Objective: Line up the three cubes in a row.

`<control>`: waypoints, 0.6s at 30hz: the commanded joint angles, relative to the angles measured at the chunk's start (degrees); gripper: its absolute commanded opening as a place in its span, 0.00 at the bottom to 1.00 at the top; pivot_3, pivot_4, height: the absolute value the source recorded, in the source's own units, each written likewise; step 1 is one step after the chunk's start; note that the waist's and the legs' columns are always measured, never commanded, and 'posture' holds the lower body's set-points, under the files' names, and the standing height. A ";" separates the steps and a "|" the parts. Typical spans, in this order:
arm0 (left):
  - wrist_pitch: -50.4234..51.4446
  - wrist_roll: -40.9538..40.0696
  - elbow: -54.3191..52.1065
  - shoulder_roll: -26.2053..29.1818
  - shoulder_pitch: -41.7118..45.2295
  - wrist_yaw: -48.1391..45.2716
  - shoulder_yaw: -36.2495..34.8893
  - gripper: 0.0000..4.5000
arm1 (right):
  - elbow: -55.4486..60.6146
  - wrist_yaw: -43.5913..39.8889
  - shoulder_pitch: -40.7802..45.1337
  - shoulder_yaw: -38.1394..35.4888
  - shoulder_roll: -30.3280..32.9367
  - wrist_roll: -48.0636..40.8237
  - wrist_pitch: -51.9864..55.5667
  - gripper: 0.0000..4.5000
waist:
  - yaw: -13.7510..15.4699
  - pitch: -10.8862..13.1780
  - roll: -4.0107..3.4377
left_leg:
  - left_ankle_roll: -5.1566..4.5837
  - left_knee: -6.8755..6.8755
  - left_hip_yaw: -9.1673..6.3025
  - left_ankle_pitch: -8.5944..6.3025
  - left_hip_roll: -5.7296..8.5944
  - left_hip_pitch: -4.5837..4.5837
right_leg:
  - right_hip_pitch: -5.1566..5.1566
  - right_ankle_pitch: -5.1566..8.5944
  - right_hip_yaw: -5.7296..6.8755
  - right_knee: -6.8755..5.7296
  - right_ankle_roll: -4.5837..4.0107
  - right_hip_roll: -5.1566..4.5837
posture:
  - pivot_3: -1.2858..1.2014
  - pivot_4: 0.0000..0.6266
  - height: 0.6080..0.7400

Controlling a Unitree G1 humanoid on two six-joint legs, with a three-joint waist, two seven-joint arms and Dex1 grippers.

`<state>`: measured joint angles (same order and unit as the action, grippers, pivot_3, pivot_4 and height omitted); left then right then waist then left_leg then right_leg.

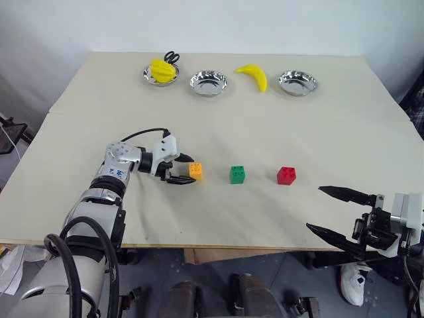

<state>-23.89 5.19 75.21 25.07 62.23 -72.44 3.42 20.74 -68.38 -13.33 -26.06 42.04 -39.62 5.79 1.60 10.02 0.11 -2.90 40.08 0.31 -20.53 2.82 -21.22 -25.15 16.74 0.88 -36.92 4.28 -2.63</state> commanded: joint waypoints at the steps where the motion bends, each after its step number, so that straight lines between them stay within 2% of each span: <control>1: -0.76 -0.86 -0.37 1.24 -0.32 -1.34 -1.48 0.80 | -0.17 -0.78 0.57 -0.08 0.70 -0.53 0.15 1.00 | 0.06 0.00 0.00 | 0.00 0.00 0.00 0.00 0.00 0.00 | 0.00 0.00 0.00 0.00 0.00 0.00 | 0.52 0.24 1.00; 7: -2.69 -2.02 -1.69 3.71 -2.62 -6.42 -2.84 0.80 | -2.39 -2.25 1.94 0.43 0.93 -0.12 -0.03 1.00 | -0.12 0.00 0.00 | 0.00 0.00 0.00 0.00 0.01 0.00 | 0.00 0.00 0.00 0.00 0.00 0.00 | 0.52 0.24 1.00; 12: -3.20 -2.79 -2.57 6.73 -4.68 -5.06 -4.62 0.80 | -4.01 -3.09 4.40 2.37 0.58 0.39 -0.21 1.00 | -0.25 0.00 0.00 | 0.01 0.00 0.00 0.01 0.00 0.02 | -0.01 0.00 -0.01 -0.03 0.00 0.00 | 0.52 0.24 1.00; 18: -2.17 -9.59 -8.60 9.87 -8.92 -10.60 -9.59 0.80 | -6.70 -5.23 7.07 3.59 0.86 0.68 -0.82 1.00 | -0.23 0.00 0.00 | 0.02 0.00 0.00 0.01 0.00 0.00 | -0.02 0.00 0.00 -0.06 0.00 -0.01 | 0.52 0.24 1.00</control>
<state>-26.24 -1.86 69.39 34.01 53.51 -81.66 -4.47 13.91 -72.79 -6.49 -21.76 42.28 -38.39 6.07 1.37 10.02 0.11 -2.88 40.09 0.31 -20.53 2.83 -21.22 -25.17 16.73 0.88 -36.98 4.28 -2.64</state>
